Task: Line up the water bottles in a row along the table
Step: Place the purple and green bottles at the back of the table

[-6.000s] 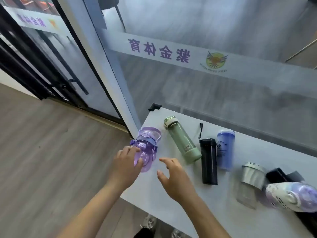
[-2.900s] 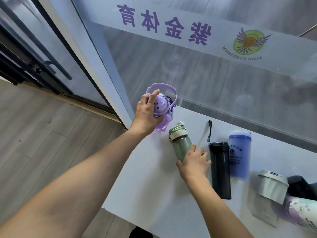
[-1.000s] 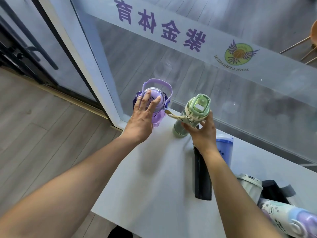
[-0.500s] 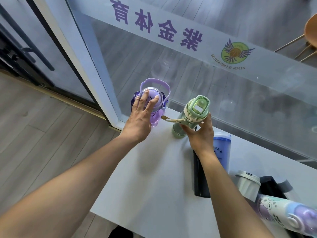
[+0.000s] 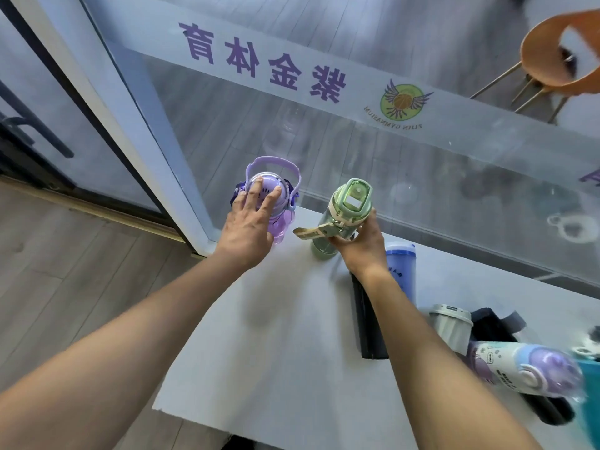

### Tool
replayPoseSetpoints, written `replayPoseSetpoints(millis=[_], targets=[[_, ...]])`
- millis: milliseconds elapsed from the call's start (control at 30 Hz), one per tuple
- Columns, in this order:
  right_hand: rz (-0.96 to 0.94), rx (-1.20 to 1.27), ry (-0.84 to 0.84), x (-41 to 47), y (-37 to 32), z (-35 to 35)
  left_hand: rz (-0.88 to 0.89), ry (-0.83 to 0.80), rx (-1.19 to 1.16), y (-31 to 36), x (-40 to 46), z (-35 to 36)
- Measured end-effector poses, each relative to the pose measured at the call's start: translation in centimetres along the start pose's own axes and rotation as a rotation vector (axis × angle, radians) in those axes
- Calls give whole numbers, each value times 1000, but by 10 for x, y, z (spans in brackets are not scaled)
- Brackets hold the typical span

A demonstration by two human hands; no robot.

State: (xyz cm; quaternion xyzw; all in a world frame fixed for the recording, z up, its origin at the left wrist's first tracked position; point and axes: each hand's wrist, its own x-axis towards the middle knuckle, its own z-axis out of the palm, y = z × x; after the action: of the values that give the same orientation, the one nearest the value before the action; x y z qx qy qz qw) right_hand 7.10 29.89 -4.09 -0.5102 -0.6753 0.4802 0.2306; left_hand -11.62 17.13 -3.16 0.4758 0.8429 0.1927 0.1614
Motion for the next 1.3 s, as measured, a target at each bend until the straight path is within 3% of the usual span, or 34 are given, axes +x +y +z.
replayPoseSetpoints(millis=[233, 467, 600, 767, 1133, 1300], targets=[[-27, -141, 29, -13, -3, -22, 41, -3, 116, 7, -7, -6], [-9, -207, 119, -51, 9, -71, 137, 233, 50, 35, -35, 4], [1, -203, 146, -65, 34, -97, 162, 257, 19, 56, -57, 19], [22, -189, 133, -70, 65, -125, 139, 197, 15, 93, -84, 53], [58, -154, -92, -71, 102, -155, -34, -83, 104, 185, -100, 131], [73, -161, -77, -53, 115, -163, 26, -200, 285, 204, -75, 158]])
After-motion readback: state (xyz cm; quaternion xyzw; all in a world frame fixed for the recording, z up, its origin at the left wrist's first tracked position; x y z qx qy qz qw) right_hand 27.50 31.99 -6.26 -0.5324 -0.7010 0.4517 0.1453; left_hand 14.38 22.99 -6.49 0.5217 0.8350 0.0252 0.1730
